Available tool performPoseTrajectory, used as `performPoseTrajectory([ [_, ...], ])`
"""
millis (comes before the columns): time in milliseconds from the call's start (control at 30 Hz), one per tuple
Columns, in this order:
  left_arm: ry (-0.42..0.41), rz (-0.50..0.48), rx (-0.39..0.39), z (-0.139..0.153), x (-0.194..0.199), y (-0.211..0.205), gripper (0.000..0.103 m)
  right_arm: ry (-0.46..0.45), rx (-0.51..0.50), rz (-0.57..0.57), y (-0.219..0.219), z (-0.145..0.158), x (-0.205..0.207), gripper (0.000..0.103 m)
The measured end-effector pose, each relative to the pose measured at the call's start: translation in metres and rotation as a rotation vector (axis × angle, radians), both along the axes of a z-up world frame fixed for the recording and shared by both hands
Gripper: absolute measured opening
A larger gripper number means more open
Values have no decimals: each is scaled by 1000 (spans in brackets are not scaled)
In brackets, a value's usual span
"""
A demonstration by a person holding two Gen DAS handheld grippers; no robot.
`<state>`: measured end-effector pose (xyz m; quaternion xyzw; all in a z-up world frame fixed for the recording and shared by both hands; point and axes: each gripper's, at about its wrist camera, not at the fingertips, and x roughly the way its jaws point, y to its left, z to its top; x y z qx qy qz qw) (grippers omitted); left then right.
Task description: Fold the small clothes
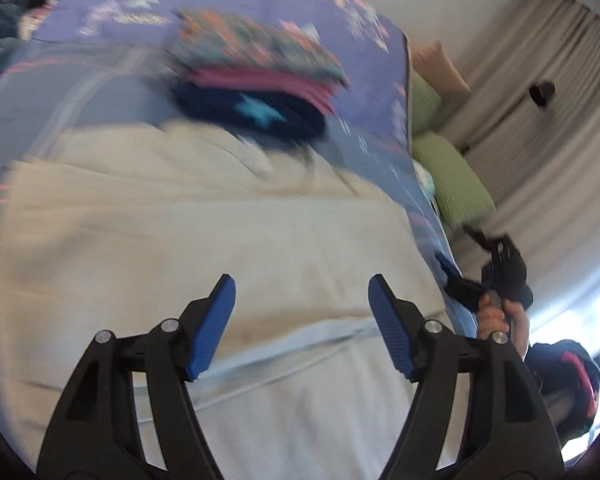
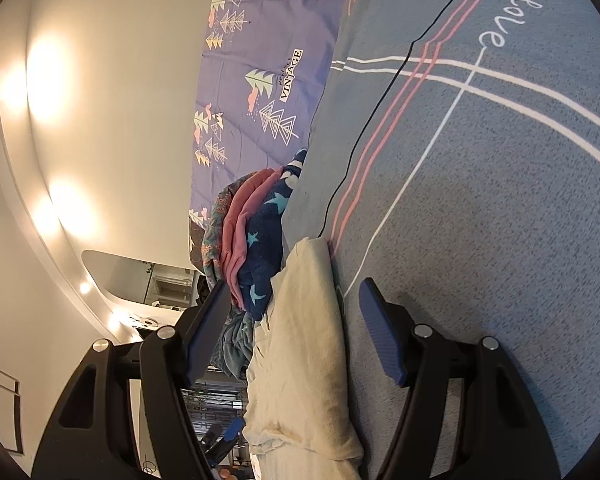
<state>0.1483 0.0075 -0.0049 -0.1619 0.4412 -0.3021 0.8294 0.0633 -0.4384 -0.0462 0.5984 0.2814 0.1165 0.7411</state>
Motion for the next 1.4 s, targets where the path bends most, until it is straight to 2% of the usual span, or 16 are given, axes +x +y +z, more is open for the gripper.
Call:
performPoseTrajectory([
  [133, 64, -52, -7, -27, -4, -31, 71, -3, 25, -3, -1, -1, 1, 67],
  [267, -34, -66, 4, -35, -18, -32, 71, -5, 40, -7, -1, -2, 1, 69],
  [367, -40, -63, 9, -36, -21, -29, 71, -9, 34, -4, -1, -2, 1, 70],
  [500, -92, -60, 104, -33, -35, -37, 71, -27, 33, 3, 1, 2, 0, 70],
  [600, -121, -59, 155, -33, -45, -42, 71, -129, 35, 51, 10, 18, 1, 69],
  [667, -124, -54, 158, -32, -49, -40, 71, -218, -52, 148, 33, 44, 1, 68],
  [700, -123, -51, 152, -32, -51, -39, 71, -263, -122, 243, 58, 59, 2, 68],
  [833, -93, -54, 100, -32, -65, -27, 71, -283, -183, 578, 147, 60, 5, 64],
  [967, -56, -33, 22, -34, -86, -5, 71, -145, -328, 683, 201, 30, 2, 49],
  [1000, -44, -24, -10, -35, -94, 4, 71, -107, -351, 688, 206, 23, 2, 46],
  [1067, -32, -11, -57, -36, -112, 18, 71, -49, -464, 664, 212, 13, -1, 19],
  [1100, -31, -4, -79, -37, -124, 27, 71, -52, -456, 657, 210, 13, -3, 19],
  [1167, -33, 5, -117, -38, -145, 41, 71, -123, -358, 655, 203, 18, -10, 21],
  [1267, -34, 24, -180, -42, -174, 61, 71, -247, -383, 591, 195, 40, -16, 21],
  [1367, -54, 55, -232, -45, -198, 74, 71, -227, -391, 551, 196, 45, -5, 21],
  [1400, -64, 61, -239, -46, -206, 77, 71, -177, -436, 535, 201, 41, 1, 21],
])
